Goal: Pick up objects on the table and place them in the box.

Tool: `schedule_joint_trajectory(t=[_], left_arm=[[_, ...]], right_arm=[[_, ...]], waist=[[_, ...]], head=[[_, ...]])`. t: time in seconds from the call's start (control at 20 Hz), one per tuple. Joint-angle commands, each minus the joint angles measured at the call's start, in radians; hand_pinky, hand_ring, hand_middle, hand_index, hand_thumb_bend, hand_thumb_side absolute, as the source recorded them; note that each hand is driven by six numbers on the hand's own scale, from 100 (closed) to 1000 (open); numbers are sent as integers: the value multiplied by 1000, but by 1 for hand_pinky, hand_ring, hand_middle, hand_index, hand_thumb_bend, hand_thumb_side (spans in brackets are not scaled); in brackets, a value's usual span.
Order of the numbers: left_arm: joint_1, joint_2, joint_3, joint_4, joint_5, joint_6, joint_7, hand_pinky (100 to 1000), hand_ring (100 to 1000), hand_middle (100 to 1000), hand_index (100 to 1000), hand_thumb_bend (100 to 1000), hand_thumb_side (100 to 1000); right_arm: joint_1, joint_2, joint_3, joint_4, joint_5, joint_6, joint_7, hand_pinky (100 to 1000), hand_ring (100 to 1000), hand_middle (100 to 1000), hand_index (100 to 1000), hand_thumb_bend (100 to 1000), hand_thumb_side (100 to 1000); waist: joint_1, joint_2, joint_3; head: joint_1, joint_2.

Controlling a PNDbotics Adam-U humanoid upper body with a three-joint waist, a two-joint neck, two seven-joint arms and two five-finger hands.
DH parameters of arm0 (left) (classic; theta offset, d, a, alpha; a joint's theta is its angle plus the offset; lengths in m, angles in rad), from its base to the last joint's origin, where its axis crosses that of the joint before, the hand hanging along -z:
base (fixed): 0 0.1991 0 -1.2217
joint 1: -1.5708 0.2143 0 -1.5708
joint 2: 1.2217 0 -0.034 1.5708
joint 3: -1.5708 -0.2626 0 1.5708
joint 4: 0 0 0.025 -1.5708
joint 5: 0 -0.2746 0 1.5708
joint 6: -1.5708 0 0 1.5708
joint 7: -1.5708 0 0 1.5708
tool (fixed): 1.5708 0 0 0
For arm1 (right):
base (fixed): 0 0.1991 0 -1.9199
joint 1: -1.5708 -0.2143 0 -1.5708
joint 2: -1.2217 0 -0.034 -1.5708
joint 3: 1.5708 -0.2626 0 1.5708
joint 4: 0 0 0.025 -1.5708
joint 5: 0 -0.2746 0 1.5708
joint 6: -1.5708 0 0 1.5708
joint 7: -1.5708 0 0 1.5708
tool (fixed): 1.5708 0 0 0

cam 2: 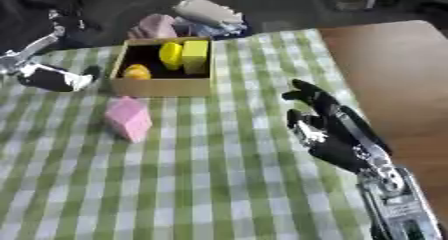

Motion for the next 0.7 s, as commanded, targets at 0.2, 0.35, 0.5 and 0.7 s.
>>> schedule_joint_trajectory(t=[0.2,0.35,0.5,0.7], left_arm=[[4,53,-45,-18,-60,-55,-157,837,825,823,884,473,439],[-11,32,-72,25,-112,-79,-198,847,845,848,896,532,464],[-33,9,-85,79,-157,-96,-213,847,846,850,897,552,475],[-59,-15,-94,143,-194,-111,-199,845,841,845,894,550,476]], right_arm=[[-15,-13,-3,-14,5,-5,8,672,1000,828,977,100,470],[-16,-12,-2,-15,3,-6,12,672,1000,828,977,100,470],[-15,-11,-2,-15,3,-6,13,671,1000,828,977,100,470],[-16,-10,0,-15,2,-7,17,671,1000,828,977,100,470]], waist=[[-6,-7,-3],[-7,-6,-7],[-7,-6,-8],[-9,-7,-9]], head=[[2,-13],[3,-10],[4,-8],[7,-1]])
